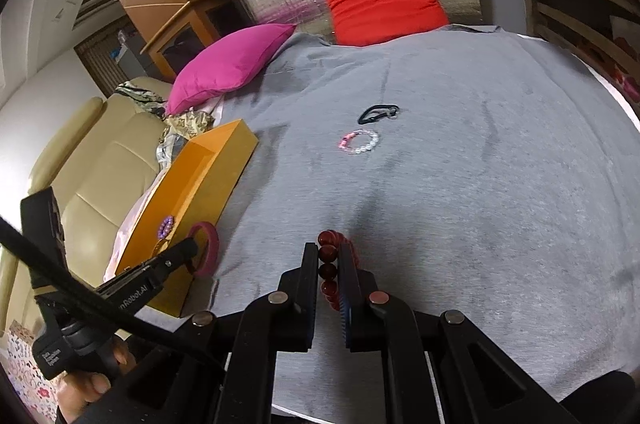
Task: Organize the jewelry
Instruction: 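Carry the dark red bangle and red bead bracelet toward the orange box with both tools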
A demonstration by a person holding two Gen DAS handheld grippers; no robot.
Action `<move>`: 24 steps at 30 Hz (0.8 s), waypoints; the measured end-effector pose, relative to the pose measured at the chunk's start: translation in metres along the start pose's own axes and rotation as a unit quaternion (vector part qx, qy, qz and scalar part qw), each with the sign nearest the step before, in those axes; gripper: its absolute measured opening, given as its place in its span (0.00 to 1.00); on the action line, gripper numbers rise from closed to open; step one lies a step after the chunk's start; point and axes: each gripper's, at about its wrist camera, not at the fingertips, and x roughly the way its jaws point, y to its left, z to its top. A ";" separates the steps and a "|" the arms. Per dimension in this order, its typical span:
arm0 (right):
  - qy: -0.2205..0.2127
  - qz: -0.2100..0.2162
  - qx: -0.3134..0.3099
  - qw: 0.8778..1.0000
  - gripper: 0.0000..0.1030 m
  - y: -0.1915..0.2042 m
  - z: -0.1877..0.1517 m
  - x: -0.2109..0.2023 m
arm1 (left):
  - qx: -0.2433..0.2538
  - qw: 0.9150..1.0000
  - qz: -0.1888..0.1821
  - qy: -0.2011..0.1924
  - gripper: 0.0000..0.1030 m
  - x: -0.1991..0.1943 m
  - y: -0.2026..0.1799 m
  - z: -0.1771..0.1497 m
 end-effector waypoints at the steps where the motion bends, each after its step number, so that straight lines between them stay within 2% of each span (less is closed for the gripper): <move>1: 0.000 0.001 -0.004 1.000 0.10 0.004 0.001 0.000 | -0.003 1.000 0.001 -0.002 0.04 -0.002 0.003 0.001; 13: 0.010 0.034 -0.035 0.999 0.10 0.041 0.003 0.016 | -0.048 0.998 0.038 -0.026 0.04 -0.020 0.050 0.014; 24: 0.011 0.051 -0.058 0.997 0.10 0.059 0.016 0.027 | -0.079 0.994 0.067 -0.030 0.04 -0.018 0.079 0.023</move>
